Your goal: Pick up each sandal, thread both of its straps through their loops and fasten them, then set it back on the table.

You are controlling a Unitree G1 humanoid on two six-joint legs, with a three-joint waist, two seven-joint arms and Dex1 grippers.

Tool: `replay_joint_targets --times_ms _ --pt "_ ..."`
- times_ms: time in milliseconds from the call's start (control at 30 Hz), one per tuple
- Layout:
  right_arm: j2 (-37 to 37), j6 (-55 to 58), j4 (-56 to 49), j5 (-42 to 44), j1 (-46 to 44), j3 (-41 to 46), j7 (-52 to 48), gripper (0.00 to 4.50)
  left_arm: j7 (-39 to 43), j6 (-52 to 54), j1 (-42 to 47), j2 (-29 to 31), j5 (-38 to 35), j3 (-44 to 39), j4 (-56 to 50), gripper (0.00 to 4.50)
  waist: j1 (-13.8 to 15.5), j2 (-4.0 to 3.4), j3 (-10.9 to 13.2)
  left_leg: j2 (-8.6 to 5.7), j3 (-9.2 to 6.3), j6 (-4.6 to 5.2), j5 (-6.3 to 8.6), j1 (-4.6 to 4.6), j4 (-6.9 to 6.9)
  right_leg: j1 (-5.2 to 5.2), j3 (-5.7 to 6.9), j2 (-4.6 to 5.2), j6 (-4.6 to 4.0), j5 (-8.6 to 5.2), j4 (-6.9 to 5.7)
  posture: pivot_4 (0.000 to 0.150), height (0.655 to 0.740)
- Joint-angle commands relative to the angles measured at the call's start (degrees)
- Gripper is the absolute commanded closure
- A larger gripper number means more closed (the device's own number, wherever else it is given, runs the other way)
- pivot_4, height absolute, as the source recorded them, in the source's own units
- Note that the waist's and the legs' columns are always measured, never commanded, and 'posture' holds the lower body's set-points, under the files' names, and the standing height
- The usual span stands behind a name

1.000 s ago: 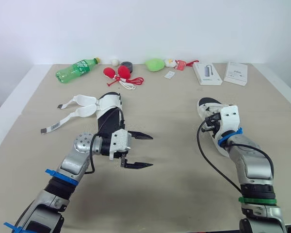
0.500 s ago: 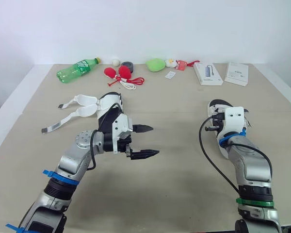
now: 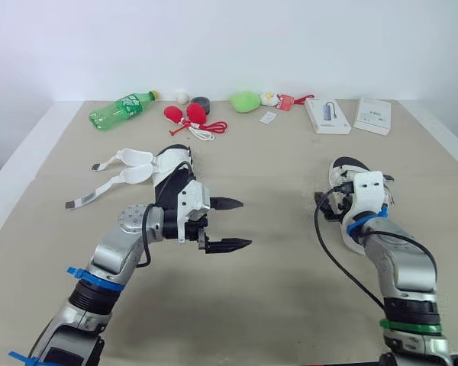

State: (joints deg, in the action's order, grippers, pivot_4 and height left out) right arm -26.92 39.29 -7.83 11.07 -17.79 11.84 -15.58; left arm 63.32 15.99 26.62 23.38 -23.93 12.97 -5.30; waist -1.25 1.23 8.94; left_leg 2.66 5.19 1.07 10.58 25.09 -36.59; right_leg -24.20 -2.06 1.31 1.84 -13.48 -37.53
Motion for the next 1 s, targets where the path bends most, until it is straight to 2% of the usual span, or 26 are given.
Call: replay_joint_targets --times_ms 33,333,533,600,700,833,1000 --pt "-2.3 4.1 -5.8 1.7 0.2 1.2 -1.6 0.08 0.6 -1.8 0.9 -0.2 0.4 -0.2 -0.4 0.0 0.0 0.0 0.0 0.0 0.0 0.0 0.0 0.0 0.0 0.0 0.0 -0.01 0.0 0.0 0.0 0.15 0.74" --pt "-10.9 13.5 -17.7 7.9 7.7 3.3 -10.8 0.08 1.6 -3.4 0.5 -0.4 1.5 0.0 0.5 0.0 0.0 0.03 0.0 -0.01 -0.01 0.0 0.0 0.01 0.0 0.0 0.0 0.01 0.01 -0.01 0.0 0.15 0.74" --pt "-16.8 4.4 -21.8 22.0 13.8 7.3 -34.4 0.08 2.4 -4.4 0.7 -0.6 1.7 0.3 1.3 0.0 0.0 0.04 0.0 0.0 -0.02 0.0 0.0 -0.03 -0.04 0.04 -0.01 -0.02 0.06 0.02 0.0 0.15 0.74" --pt "-17.7 -1.1 -21.2 24.4 14.6 7.1 -42.1 0.08 2.6 -4.8 1.0 -0.8 1.8 0.3 1.8 0.0 0.0 0.05 0.0 0.0 -0.08 0.0 0.0 -0.04 -0.04 0.08 0.03 -0.03 0.05 0.01 0.01 0.15 0.74" --pt "-17.3 -9.0 -17.3 24.2 12.1 4.5 -48.2 0.08 1.4 -5.3 1.4 -1.5 2.3 -0.1 2.6 0.0 -0.1 0.06 0.0 0.0 -0.1 0.0 0.0 -0.05 -0.07 0.1 0.05 -0.04 0.07 0.02 0.01 0.15 0.74" --pt "-14.4 -21.3 -4.6 19.0 1.9 -2.9 -54.7 0.08 -4.4 -5.2 2.1 -3.2 5.2 -1.0 3.5 0.0 -0.2 0.17 0.0 -0.05 -0.15 0.07 -0.03 -0.1 -0.28 0.19 0.02 -0.05 -0.08 0.14 0.05 0.15 0.74" --pt "-10.5 -30.1 10.2 14.6 -10.3 -10.0 -60.4 0.08 -13.3 -3.4 0.0 -2.0 9.6 -3.3 0.4 0.0 -0.1 0.18 0.1 -0.01 -0.14 0.13 -0.07 -0.13 -0.42 0.22 -0.01 -0.07 -0.22 0.28 0.06 0.15 0.74"
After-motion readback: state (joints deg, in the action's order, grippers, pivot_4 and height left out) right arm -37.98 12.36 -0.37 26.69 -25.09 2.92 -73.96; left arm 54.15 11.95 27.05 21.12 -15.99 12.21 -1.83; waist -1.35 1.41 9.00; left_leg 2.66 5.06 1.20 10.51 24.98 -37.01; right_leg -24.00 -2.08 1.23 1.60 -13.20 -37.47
